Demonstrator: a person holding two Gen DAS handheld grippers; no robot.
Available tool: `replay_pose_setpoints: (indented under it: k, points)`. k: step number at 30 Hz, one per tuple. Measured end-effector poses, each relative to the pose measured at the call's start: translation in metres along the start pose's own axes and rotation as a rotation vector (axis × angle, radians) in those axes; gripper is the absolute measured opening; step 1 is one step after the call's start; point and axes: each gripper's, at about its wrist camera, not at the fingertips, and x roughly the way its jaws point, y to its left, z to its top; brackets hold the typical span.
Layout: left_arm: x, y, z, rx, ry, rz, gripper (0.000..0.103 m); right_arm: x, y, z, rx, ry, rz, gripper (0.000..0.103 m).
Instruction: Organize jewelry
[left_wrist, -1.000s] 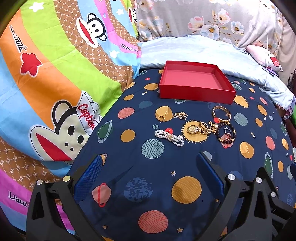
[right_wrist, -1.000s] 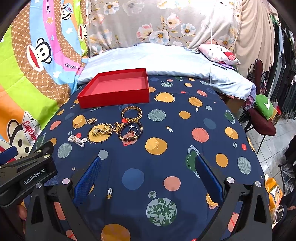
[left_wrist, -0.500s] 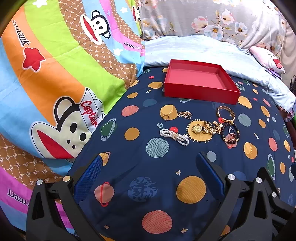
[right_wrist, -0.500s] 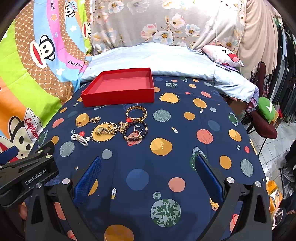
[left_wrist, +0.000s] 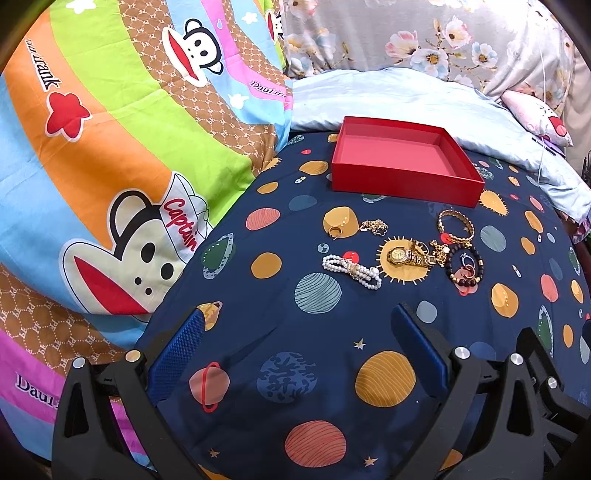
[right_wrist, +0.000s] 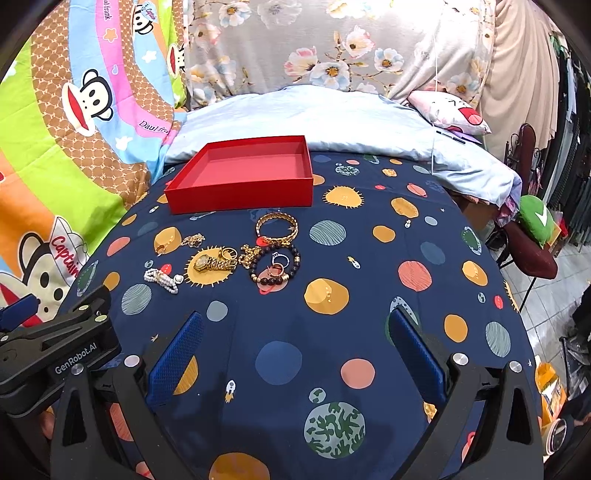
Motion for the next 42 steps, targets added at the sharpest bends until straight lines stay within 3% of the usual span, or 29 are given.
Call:
replay_pose_setpoints:
  k: [42]
  points:
    - [0.034, -0.012, 0.011, 0.011, 0.057, 0.032, 0.098, 0.043, -0.002, 0.012, 0.004, 0.067, 0.038, 0.098]
